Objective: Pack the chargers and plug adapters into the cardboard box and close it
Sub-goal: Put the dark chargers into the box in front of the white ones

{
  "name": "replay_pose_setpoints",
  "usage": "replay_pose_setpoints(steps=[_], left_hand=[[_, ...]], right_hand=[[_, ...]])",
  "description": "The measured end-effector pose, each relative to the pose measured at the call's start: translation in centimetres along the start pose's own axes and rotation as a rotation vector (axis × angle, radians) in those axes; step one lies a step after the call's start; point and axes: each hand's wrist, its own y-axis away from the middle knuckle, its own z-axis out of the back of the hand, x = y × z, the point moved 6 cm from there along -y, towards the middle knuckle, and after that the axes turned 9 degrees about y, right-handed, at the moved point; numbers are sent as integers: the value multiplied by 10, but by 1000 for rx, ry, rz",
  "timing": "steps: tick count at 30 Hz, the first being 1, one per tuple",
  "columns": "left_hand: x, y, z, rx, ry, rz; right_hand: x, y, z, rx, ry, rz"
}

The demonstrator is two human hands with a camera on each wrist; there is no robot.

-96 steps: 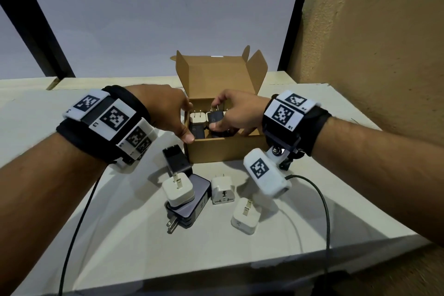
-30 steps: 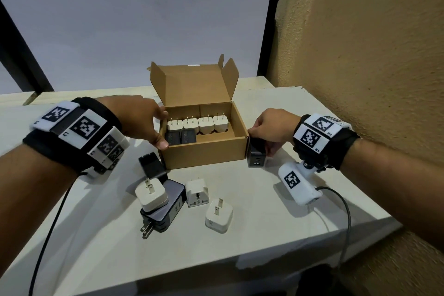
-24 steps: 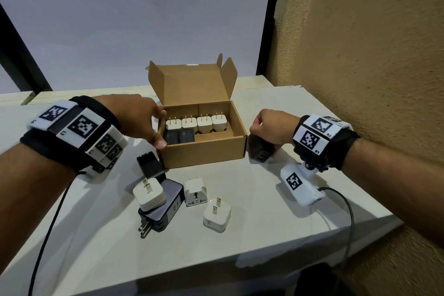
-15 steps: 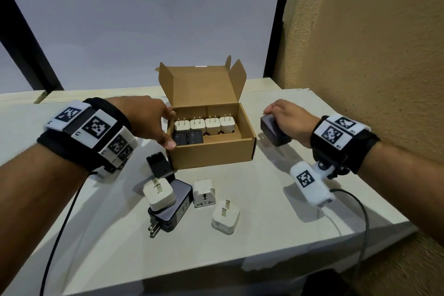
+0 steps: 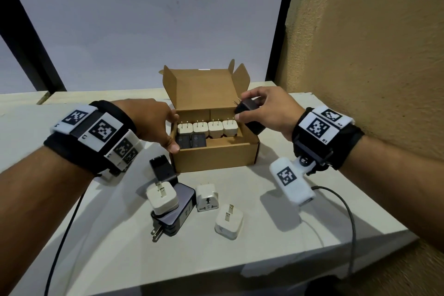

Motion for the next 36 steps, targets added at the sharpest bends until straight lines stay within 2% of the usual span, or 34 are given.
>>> replay_pose_setpoints(steps=[5, 10, 17, 26, 30, 36], left_hand=[[1, 0, 0, -10, 12, 1], [1, 0, -1, -16, 19, 1], [1, 0, -1, -17, 25, -3], [1, 1, -1, -17, 44, -8], [0, 3, -1, -20, 46, -17], [-1, 2, -1, -16, 20, -25]], right_hand=[[17, -4, -22, 30, 7, 65], [19, -10, -45, 151, -49, -10], [13, -7, -59, 257, 135, -89], [23, -6, -71, 343, 411, -28], [14, -6, -71, 372, 141, -108], [12, -7, -68, 327, 103, -130]])
